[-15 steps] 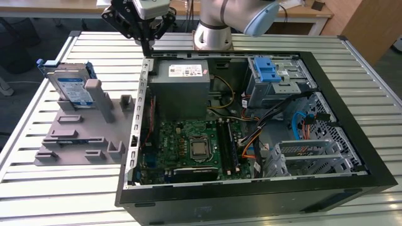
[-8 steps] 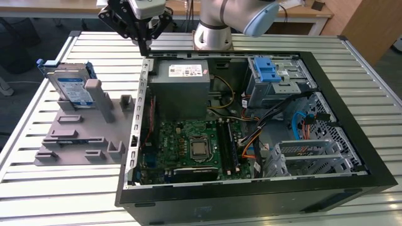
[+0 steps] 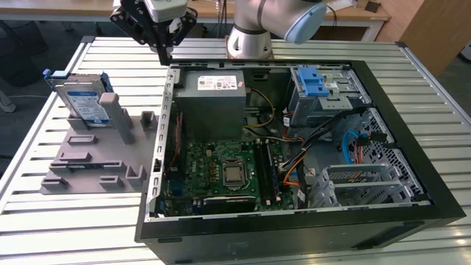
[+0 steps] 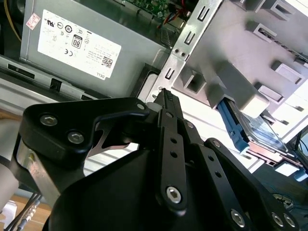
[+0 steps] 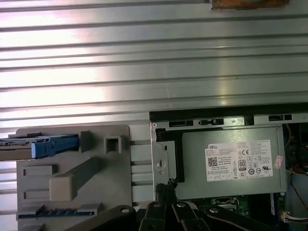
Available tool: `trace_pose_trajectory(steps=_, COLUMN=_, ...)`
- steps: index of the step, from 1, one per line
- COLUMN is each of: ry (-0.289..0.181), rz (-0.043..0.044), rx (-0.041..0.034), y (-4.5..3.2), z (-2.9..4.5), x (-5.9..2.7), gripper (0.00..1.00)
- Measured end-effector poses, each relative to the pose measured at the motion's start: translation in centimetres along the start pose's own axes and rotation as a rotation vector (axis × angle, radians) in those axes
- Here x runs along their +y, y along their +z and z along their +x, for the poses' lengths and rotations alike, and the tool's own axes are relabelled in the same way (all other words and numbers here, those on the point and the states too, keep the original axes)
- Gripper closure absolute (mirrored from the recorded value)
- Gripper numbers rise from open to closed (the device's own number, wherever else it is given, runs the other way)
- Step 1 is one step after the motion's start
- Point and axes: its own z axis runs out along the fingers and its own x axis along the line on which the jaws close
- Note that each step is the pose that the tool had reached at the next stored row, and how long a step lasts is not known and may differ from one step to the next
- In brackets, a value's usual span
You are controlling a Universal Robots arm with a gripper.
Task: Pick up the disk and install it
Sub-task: 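Reach for the disk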
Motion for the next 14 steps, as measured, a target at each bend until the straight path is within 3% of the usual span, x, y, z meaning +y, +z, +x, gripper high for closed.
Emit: trace_pose_trajectory(steps=14, ry=0.0, rz=0.0, rx=0.0001, y=0.18, z=1.66, x=0.36, gripper=0.89)
